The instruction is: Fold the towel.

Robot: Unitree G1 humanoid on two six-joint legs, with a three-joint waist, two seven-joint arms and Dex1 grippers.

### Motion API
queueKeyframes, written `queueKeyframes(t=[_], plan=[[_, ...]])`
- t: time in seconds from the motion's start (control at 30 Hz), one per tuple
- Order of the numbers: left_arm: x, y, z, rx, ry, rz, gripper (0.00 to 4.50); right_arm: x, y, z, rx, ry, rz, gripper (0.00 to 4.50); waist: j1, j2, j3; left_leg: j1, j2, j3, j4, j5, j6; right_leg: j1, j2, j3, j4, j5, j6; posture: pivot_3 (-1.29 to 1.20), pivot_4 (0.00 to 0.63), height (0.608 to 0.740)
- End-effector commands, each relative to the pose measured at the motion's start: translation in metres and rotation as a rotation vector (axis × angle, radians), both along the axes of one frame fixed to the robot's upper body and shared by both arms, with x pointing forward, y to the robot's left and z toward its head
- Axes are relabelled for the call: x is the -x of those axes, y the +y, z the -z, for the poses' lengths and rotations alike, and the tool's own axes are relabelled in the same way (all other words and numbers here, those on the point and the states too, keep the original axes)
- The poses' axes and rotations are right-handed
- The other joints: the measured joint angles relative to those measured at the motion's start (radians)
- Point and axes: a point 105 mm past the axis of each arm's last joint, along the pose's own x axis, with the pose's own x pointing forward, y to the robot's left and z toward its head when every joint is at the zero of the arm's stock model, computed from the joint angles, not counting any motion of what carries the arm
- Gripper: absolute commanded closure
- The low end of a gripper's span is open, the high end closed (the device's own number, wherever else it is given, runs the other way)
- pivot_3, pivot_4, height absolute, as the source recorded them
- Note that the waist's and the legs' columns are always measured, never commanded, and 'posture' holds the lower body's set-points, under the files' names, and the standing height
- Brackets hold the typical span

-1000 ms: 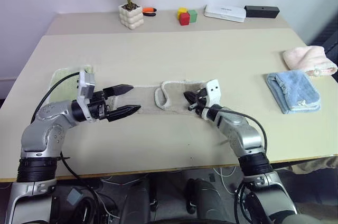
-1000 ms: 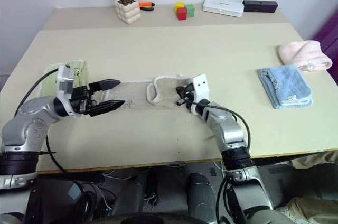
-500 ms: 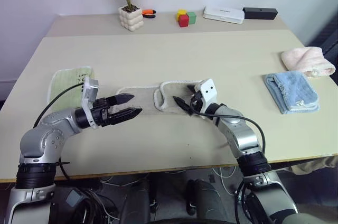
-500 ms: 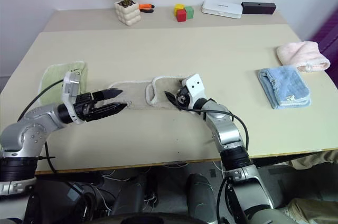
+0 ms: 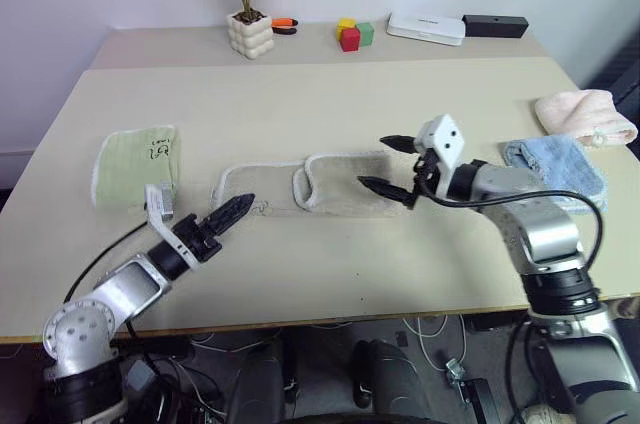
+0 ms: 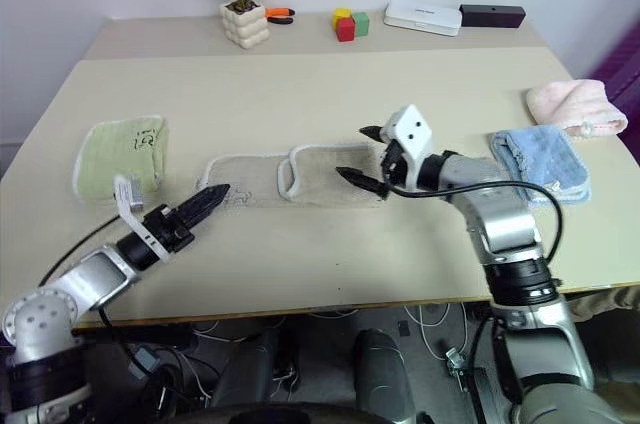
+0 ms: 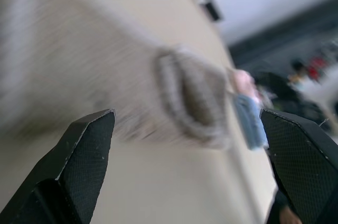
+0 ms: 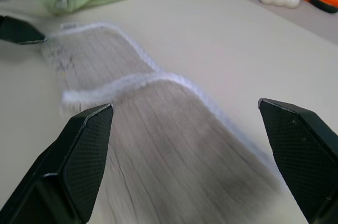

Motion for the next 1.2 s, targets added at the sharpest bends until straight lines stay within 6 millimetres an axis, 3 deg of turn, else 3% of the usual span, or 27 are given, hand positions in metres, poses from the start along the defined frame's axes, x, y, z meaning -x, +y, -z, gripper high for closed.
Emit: queueKeyframes(t=[0.03,0.2,0.6,0.7,0.93,1.17,1.2], plan=[[0.006,0.016,0.002,0.144,0.037,-0.137,0.0,0.014,-0.007,-0.014,0.021,-0.056,-0.074,0.02,0.001,0.0,0.0,0.0,0.0,0.0,0.0,0.0,0.0,0.0,-0.001,0.0,0.0,-0.001,-0.002,0.0,0.15,0.74],[0.015,0.015,0.02,0.175,0.152,-0.171,0.0,0.014,-0.005,-0.003,0.035,-0.033,-0.074,0.02,0.001,0.0,-0.001,0.001,0.0,0.0,0.0,-0.001,0.0,0.001,-0.001,0.0,-0.002,-0.002,-0.003,0.0,0.15,0.74],[-0.02,0.018,0.049,0.248,0.313,-0.283,0.0,0.01,0.005,0.0,0.016,-0.049,-0.044,0.02,0.022,0.004,-0.004,0.003,0.0,0.0,0.001,-0.003,-0.002,0.0,-0.002,0.0,-0.003,-0.002,-0.004,0.0,0.15,0.74],[-0.031,0.016,0.056,0.245,0.376,-0.291,0.89,0.007,0.004,-0.002,0.011,-0.064,-0.018,0.0,0.027,0.007,-0.006,0.004,-0.001,-0.001,0.001,-0.002,-0.002,0.001,-0.002,0.0,-0.003,-0.002,-0.004,0.0,0.15,0.74],[-0.049,0.011,0.033,0.248,0.325,-0.248,4.48,0.004,0.001,0.0,0.021,-0.075,0.023,0.0,0.027,0.008,-0.007,0.004,-0.001,-0.001,0.001,-0.002,-0.002,0.001,-0.001,-0.001,-0.003,-0.002,-0.004,0.0,0.15,0.74],[-0.052,-0.003,0.012,0.278,0.306,-0.245,4.48,0.001,-0.005,0.001,0.026,-0.081,0.059,0.0,0.026,0.008,-0.007,0.002,-0.001,-0.001,0.001,-0.001,0.0,0.005,-0.001,-0.001,-0.003,-0.001,-0.004,0.0,0.15,0.74],[-0.053,-0.007,0.002,0.253,0.248,-0.222,4.48,0.001,-0.005,0.001,0.024,-0.083,0.062,0.0,0.026,0.007,-0.006,0.002,-0.001,-0.001,0.001,-0.001,0.0,0.005,-0.001,-0.001,-0.003,-0.001,-0.004,0.0,0.15,0.74]])
